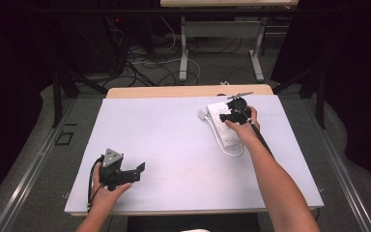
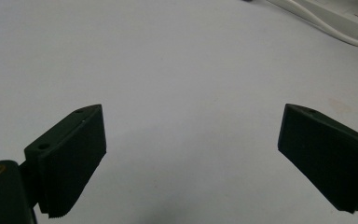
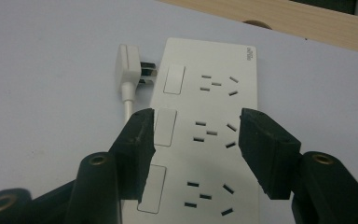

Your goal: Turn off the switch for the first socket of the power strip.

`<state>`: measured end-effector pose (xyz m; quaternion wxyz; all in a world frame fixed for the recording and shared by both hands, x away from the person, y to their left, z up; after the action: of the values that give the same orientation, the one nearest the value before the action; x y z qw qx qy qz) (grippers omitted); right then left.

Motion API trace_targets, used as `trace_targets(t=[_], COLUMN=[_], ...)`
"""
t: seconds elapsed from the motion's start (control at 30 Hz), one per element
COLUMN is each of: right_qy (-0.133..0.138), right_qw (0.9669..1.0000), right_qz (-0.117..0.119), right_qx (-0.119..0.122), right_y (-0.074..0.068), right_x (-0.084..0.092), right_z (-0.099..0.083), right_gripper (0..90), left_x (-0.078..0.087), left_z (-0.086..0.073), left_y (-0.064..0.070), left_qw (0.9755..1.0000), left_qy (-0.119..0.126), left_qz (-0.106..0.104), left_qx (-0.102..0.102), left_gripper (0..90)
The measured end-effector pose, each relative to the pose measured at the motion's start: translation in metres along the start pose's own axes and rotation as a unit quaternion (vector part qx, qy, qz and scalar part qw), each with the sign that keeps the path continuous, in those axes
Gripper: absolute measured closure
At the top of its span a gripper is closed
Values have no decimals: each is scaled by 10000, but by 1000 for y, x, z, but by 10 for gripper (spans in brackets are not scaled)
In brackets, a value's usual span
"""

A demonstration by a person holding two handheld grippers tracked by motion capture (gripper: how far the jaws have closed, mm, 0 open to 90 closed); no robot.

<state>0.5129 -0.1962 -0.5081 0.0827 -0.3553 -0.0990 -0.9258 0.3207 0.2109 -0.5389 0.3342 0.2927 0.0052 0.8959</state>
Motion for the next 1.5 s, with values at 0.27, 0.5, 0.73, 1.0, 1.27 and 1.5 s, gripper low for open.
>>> trace_targets(t=[0.27, 0.5, 0.73, 1.0, 1.27, 1.5], right_qy=[-87, -246, -384, -554, -676, -658], right_qw=[9999, 9993, 9983, 9974, 9967, 9969], right_qz=[57, 128, 243, 254, 187, 187], right_qx=[122, 262, 359, 385, 419, 386], right_y=[-9, -14, -16, -21, -24, -23], right_x=[-3, -6, -8, -13, -16, -17], right_z=[0, -2, -3, -5, -8, -8], right_gripper=[464, 603, 840, 900, 900, 900], left_x=[0, 0, 0, 0, 0, 1], left_z=[0, 0, 0, 0, 0, 0], left_y=[0, 0, 0, 0, 0, 0], left_qw=[10000, 10000, 10000, 10000, 10000, 10000], left_qy=[-2, -8, 0, 0, 10, -1], left_qz=[-6, -11, -11, -16, -20, -16], left_qx=[-4, -6, 12, 6, 4, 0], left_gripper=[76, 76, 76, 77, 77, 77])
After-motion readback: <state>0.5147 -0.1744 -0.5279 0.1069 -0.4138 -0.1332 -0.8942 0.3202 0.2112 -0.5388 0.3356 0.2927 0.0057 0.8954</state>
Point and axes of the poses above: each handheld gripper's, and its own axes: x roughly backward along the jaws, z roughly out of its top, y roughly to its right, the point moved 1 cm from there along -x, roughly forward along the jaws, and after that the axes turned 12 degrees about -z, right-handed, at the moved point
